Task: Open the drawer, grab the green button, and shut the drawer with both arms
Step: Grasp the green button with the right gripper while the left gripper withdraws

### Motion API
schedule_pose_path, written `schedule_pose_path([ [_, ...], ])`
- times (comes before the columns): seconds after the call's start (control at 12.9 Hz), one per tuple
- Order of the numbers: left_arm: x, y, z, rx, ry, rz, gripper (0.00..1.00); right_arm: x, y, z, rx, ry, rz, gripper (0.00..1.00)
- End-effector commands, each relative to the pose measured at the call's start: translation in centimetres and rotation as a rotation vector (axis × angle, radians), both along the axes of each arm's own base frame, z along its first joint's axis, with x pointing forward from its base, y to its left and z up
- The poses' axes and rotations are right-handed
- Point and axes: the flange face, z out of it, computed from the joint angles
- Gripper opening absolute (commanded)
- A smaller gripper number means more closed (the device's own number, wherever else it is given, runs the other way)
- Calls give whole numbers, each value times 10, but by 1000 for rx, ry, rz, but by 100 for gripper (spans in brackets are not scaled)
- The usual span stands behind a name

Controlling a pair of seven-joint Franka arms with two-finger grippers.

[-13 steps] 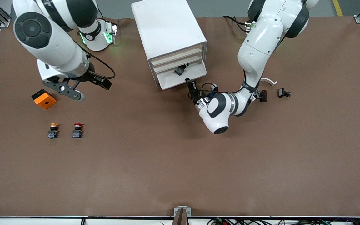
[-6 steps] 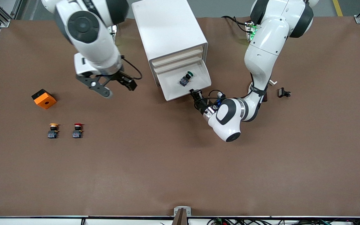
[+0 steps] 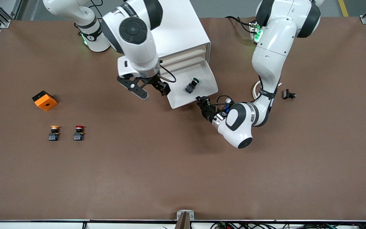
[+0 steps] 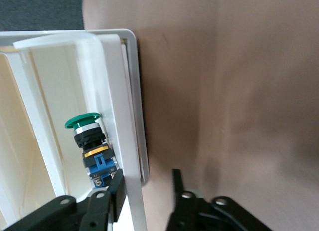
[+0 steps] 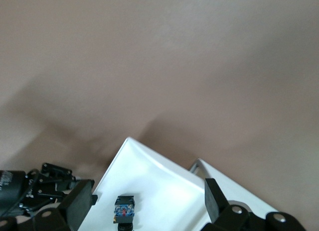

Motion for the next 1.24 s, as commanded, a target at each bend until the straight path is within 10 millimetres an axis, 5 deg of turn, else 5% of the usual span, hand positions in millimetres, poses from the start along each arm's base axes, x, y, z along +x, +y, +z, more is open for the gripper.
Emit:
schedule_pose_path([
  [0.0,28,20,37,11,-108,19,100,-10,30,-19,8,-8,-29,100],
  [0.31,58,37,126,-20,-245,49,100,-25,70,-61,18,-27,-49,100],
  [0.54,72,73,183,48,-352,36,100,-42,99,-97,13,-28,-47,100],
  [0.77,77,100,229,134,-514,-100,100,-62,121,-130,-7,-28,-65,100],
  [1.16,76,140,287,210,-754,-481,100,-65,128,-159,-37,-7,-115,100],
])
